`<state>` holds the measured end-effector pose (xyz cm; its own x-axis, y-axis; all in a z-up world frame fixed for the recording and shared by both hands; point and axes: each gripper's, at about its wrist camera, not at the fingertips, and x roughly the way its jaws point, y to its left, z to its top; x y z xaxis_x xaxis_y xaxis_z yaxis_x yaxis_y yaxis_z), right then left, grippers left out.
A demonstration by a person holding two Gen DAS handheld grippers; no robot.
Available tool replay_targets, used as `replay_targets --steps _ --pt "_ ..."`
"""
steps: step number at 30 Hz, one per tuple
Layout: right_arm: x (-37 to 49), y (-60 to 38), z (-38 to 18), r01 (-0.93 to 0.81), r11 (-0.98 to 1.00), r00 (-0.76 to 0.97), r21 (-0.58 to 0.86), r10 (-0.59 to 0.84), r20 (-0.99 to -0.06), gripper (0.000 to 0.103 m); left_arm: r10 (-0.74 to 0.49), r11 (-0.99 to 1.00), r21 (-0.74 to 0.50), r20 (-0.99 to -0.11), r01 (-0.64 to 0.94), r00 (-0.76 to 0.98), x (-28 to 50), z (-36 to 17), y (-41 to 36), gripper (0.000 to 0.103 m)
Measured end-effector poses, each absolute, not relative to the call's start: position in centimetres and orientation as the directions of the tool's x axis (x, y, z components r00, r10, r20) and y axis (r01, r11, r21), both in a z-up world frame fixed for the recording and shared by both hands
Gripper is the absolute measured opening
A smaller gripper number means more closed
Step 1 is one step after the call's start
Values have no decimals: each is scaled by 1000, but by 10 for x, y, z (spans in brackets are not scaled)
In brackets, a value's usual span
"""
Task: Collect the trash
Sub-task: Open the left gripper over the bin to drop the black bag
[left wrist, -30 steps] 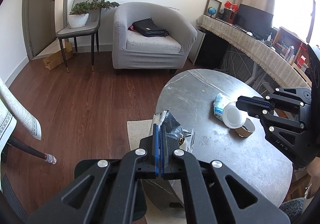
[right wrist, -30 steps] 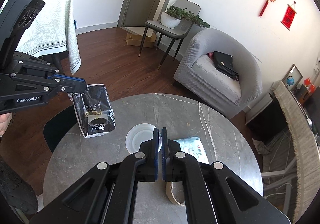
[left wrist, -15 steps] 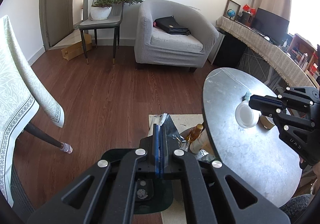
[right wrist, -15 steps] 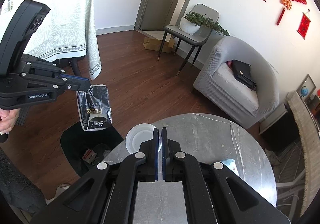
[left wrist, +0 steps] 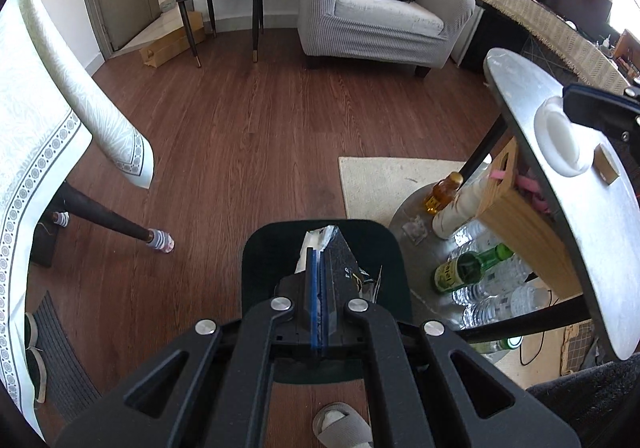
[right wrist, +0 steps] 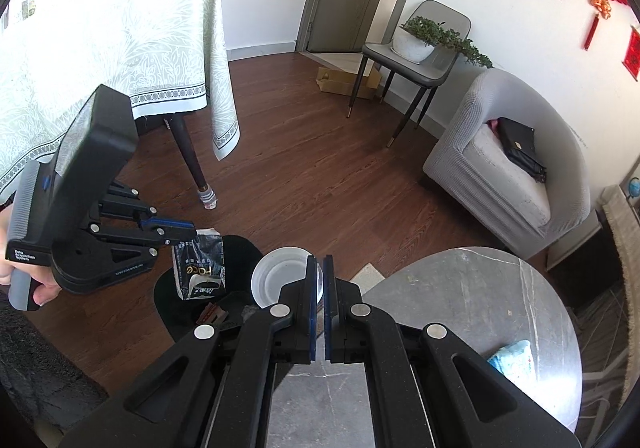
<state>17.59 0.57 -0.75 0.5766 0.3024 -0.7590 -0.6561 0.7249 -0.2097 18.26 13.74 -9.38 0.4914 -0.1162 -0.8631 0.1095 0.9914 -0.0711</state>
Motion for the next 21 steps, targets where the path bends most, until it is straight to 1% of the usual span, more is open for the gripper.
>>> replay_targets --steps 9,12,15,16,18,20,21 --pt "178 40 -31 -677 720 487 -151 284 -826 2 -71 993 -30 -925 115 373 182 -139 146 2" --pt "179 47 -37 -673 726 468 -142 269 -842 2 -53 993 -13 -939 121 339 182 -153 147 5" --pt "179 54 -45 -668 731 451 -142 246 -858 2 -64 994 -34 -947 99 316 184 -160 155 17" --pt "178 55 -48 -667 732 444 -138 241 -863 2 -64 995 -35 -946 95 317 184 -159 157 23" --pt "179 60 -54 -666 735 429 -132 233 -873 2 -69 995 -41 -943 90 325 183 -158 159 26" --pt "180 62 -60 -663 737 417 -129 222 -881 2 -76 995 -52 -937 80 341 182 -153 162 33" --pt "182 64 -63 -663 738 411 -127 217 -885 2 -79 996 -55 -933 76 352 182 -150 163 34"
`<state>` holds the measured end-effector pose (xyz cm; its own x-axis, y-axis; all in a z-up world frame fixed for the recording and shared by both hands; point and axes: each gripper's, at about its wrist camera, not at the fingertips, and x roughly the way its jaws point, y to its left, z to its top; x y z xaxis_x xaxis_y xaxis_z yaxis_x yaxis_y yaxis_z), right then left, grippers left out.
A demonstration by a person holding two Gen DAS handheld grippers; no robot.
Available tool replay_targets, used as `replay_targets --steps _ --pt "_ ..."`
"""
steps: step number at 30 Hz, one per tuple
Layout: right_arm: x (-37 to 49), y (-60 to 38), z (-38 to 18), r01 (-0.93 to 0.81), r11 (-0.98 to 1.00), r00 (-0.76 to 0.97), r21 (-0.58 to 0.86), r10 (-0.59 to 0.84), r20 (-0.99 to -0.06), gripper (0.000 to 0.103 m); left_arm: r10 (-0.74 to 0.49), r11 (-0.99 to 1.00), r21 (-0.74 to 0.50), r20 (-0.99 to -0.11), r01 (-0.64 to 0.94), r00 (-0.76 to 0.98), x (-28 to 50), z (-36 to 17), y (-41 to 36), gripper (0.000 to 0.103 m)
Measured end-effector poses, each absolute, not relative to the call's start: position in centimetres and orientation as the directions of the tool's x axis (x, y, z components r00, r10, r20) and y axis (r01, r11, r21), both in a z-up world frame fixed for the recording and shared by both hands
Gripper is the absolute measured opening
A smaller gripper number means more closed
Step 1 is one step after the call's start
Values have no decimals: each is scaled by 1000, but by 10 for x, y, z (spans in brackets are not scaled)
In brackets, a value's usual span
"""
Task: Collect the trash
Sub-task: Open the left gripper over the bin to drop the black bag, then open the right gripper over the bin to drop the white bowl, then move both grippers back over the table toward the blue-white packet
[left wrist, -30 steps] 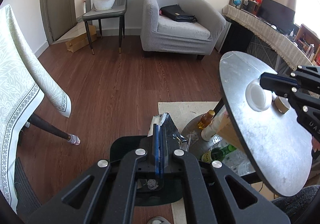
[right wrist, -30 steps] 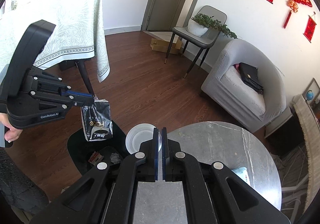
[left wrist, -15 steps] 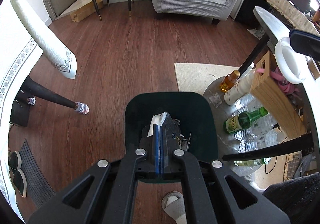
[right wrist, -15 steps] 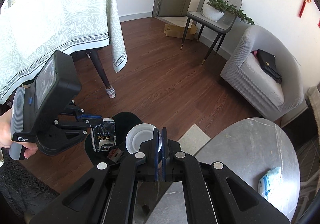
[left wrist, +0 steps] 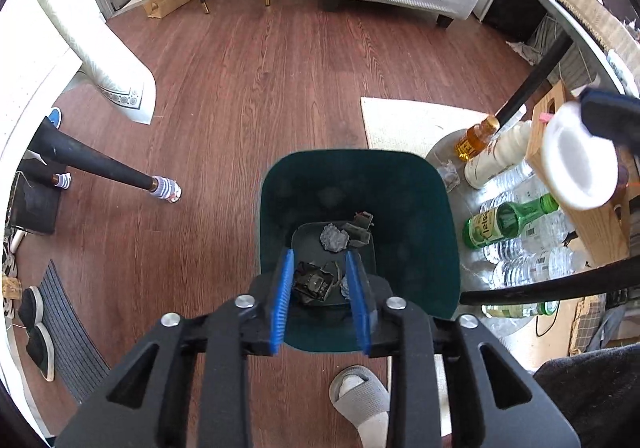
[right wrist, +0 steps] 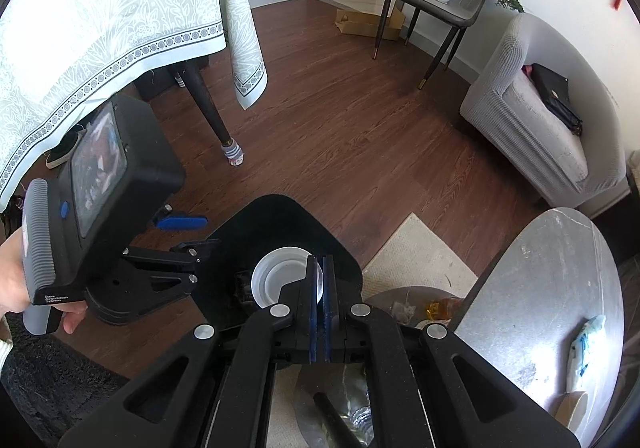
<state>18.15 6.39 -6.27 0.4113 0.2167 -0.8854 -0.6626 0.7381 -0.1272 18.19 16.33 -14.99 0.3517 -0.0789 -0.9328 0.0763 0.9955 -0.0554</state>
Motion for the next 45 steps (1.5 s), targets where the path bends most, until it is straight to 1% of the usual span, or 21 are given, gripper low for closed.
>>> replay_targets --steps 5,10,12,16,25,33,34,35,36,37,38,45 --pt "185 71 -78 -662 740 377 -117 195 -905 2 -88 996 -84 -911 29 404 181 -134 175 40" --pt "187 80 -92 -663 742 346 -95 192 -918 2 -67 994 -96 -890 -42 452 181 -118 191 42" --pt "186 85 -102 -668 741 320 -72 199 -926 2 -54 992 -102 -877 -76 477 180 -109 197 41" --pt "185 98 -124 -681 730 282 -62 183 -942 2 -44 982 -134 -844 -130 535 176 -87 208 33" --pt "184 108 -178 -689 723 206 -55 121 -971 2 -78 980 -175 -776 -94 625 170 -43 195 23" --pt "191 106 -207 -664 748 170 -30 111 -979 2 -108 983 -181 -730 -39 675 166 -15 166 22" --pt "191 107 -210 -658 752 166 -25 112 -980 4 -112 982 -184 -727 -36 678 166 -13 164 22" --pt "193 105 -214 -655 755 154 -13 116 -981 14 -114 982 -186 -725 -34 679 166 -12 163 22" --pt "193 105 -216 -656 755 143 0 124 -982 28 -112 982 -185 -721 -34 683 166 -9 161 22" --pt "191 105 -218 -661 751 137 8 131 -982 32 -109 983 -181 -718 -33 687 164 -8 158 22" --pt "190 106 -217 -668 744 136 11 137 -981 33 -106 984 -176 -717 -32 689 165 -6 157 22" --pt "177 109 -189 -693 720 164 38 209 -964 33 -88 982 -183 -687 -54 721 162 10 165 23"
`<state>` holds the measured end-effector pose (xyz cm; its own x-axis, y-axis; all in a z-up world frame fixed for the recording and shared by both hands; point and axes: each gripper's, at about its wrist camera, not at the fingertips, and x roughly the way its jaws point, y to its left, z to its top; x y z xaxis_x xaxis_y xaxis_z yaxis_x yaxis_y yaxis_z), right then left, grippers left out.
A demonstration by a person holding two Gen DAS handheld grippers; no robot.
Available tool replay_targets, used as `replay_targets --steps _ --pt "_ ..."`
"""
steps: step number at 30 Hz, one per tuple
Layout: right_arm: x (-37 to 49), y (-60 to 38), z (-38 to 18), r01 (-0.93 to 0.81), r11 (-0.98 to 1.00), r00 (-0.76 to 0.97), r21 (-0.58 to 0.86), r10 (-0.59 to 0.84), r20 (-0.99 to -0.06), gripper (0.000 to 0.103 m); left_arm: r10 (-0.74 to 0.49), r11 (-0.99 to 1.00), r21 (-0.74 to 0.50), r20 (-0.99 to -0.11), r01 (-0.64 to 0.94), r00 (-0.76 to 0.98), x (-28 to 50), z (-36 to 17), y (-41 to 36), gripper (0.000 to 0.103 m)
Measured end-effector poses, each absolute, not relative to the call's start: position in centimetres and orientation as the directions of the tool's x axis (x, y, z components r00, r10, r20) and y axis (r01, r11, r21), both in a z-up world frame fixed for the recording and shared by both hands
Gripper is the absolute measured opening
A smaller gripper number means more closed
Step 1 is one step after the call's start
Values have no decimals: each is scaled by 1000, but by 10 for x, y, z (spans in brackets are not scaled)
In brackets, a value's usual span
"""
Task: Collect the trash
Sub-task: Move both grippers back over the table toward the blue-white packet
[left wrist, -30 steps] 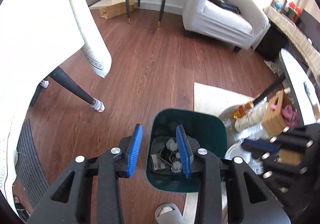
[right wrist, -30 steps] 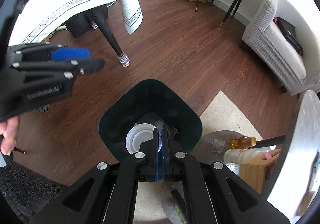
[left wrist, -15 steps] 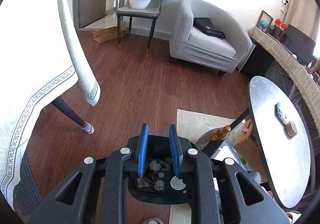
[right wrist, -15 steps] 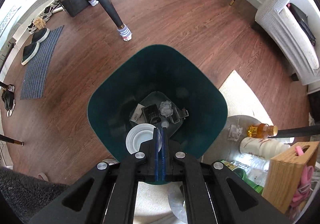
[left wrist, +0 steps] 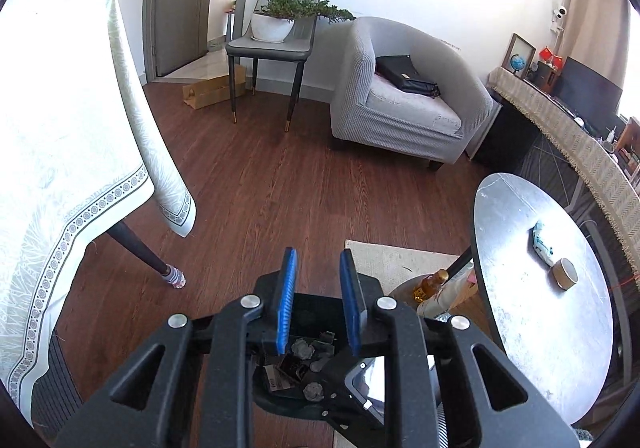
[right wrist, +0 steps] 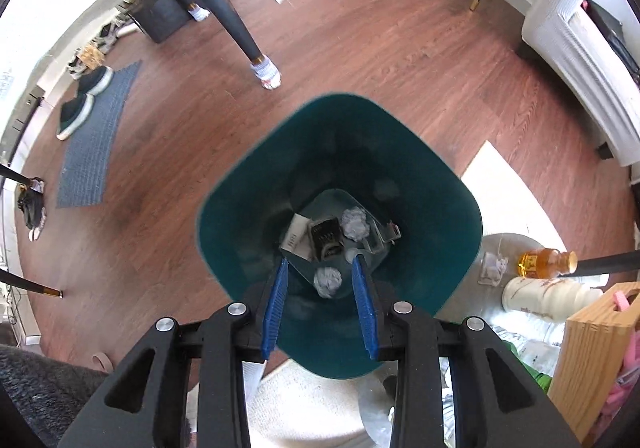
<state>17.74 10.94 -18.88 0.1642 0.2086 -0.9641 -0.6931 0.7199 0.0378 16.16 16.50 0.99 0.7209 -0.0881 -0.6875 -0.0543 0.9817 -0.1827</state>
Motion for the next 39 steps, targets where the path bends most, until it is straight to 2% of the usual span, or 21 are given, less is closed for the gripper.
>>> replay_targets --steps 12,18,28,30,39 --pt "150 100 -105 -726 686 257 53 342 -904 35 -72 968 -229 -637 -100 767 156 32 175 31" --pt "150 67 -68 -688 724 341 43 375 -862 38 -56 977 -193 -635 -89 770 159 36 156 35" --pt "158 -10 -32 -591 806 473 22 369 -800 46 -137 974 -225 -601 -2 788 169 45 102 54" --pt "161 -27 -28 -567 824 504 4 351 -789 51 -152 973 -230 -601 13 785 172 46 91 56" --pt "171 -114 -9 -439 898 601 10 302 -740 58 -175 981 -179 -617 79 768 181 40 44 70"
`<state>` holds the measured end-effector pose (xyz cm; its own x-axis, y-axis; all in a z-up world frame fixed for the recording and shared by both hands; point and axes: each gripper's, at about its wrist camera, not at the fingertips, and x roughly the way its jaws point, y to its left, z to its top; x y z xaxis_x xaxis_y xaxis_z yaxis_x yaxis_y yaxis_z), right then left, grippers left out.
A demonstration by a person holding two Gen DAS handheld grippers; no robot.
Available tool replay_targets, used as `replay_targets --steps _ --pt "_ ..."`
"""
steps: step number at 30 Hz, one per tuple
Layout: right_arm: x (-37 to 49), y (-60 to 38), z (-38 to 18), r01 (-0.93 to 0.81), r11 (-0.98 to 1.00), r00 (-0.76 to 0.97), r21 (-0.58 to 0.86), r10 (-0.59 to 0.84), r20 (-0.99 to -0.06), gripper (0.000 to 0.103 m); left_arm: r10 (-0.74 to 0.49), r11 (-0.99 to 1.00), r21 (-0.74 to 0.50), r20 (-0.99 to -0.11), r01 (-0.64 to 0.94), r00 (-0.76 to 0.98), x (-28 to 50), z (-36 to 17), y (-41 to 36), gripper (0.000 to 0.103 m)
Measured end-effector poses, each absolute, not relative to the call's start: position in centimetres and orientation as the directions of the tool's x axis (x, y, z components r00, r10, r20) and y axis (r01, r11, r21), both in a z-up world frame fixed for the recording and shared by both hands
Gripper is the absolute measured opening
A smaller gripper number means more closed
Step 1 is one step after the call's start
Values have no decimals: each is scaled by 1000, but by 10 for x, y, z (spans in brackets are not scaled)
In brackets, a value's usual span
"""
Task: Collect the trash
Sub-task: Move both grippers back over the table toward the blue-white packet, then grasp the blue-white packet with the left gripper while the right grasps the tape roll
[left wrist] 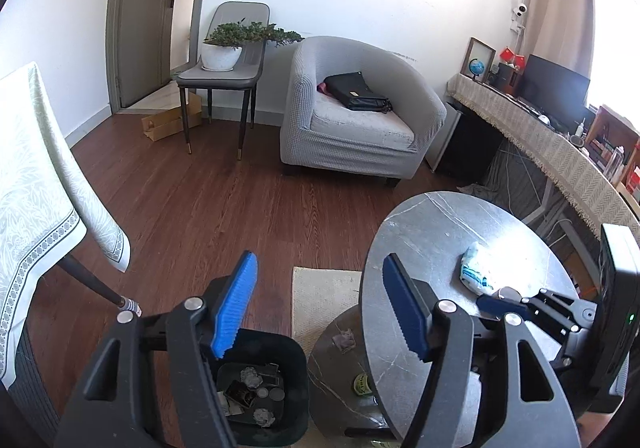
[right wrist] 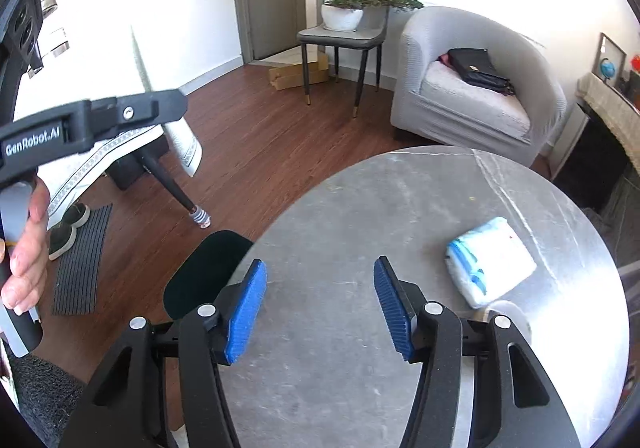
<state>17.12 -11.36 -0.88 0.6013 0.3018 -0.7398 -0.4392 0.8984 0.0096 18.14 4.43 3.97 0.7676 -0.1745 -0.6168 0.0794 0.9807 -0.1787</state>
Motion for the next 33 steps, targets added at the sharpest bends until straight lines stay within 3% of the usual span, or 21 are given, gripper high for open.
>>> replay_targets --steps 12,33 --pt "179 -199 -14 -297 955 642 14 210 -737 58 -236 972 -145 -621 186 748 189 33 -11 76" --pt "192 -220 -49 -310 949 586 54 236 -775 58 -279 956 -129 -666 262 691 209 11 -73 78"
